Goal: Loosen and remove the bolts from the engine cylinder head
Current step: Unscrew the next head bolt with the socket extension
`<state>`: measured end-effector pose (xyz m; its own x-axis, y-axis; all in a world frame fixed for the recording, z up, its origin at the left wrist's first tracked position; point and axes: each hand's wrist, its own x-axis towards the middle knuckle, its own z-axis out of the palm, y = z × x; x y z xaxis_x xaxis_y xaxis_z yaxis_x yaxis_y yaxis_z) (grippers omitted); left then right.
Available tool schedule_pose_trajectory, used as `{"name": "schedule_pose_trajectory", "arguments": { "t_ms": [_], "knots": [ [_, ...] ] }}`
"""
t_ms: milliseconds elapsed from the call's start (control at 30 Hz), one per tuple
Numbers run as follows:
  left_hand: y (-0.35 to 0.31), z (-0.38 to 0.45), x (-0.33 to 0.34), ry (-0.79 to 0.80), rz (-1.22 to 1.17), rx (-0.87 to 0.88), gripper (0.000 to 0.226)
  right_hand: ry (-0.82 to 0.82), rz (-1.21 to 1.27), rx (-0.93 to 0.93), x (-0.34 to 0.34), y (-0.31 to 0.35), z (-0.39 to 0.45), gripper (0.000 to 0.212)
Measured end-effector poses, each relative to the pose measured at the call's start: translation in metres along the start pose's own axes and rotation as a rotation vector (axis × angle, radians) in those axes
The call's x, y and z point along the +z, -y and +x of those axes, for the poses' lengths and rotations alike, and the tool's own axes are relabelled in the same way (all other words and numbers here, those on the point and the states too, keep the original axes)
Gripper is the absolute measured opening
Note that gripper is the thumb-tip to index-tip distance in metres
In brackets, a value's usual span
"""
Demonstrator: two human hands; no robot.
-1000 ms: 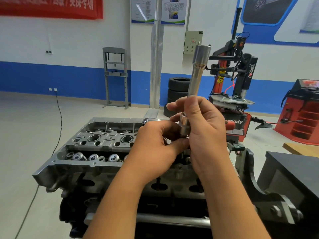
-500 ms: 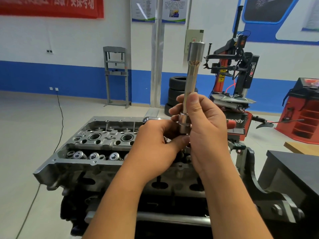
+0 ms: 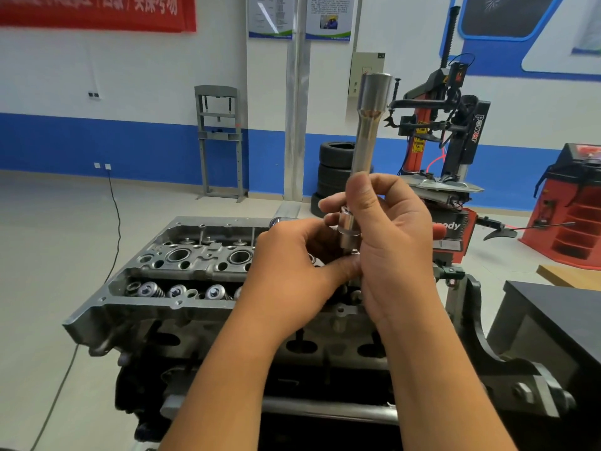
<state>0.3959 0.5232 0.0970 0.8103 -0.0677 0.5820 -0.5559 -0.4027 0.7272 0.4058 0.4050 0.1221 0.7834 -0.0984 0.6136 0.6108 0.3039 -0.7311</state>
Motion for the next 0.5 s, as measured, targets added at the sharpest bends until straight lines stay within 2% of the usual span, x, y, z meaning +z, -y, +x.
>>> {"name": "schedule_pose_trajectory", "arguments": {
  "t_ms": [133, 267, 367, 500],
  "knots": [
    [-0.0003, 0.0001, -0.005, 0.139, -0.08, -0.016, 0.013, 0.017, -0.015, -0.004, 0.0005, -0.0009, -0.0007, 0.044],
    [-0.0002, -0.0001, -0.0021, 0.053, -0.052, -0.019, 0.013, 0.023, -0.01, 0.02, -0.0005, -0.0021, -0.0001, 0.034],
    [0.0007, -0.0001, 0.0013, -0.02, 0.017, -0.031, 0.013, 0.021, -0.014, -0.002, 0.0006, -0.0009, -0.0012, 0.039],
    [0.0001, 0.0001, -0.0023, 0.133, -0.062, 0.006, 0.011, 0.005, -0.025, -0.014, -0.0001, -0.0009, -0.0015, 0.042]
  ]
}}
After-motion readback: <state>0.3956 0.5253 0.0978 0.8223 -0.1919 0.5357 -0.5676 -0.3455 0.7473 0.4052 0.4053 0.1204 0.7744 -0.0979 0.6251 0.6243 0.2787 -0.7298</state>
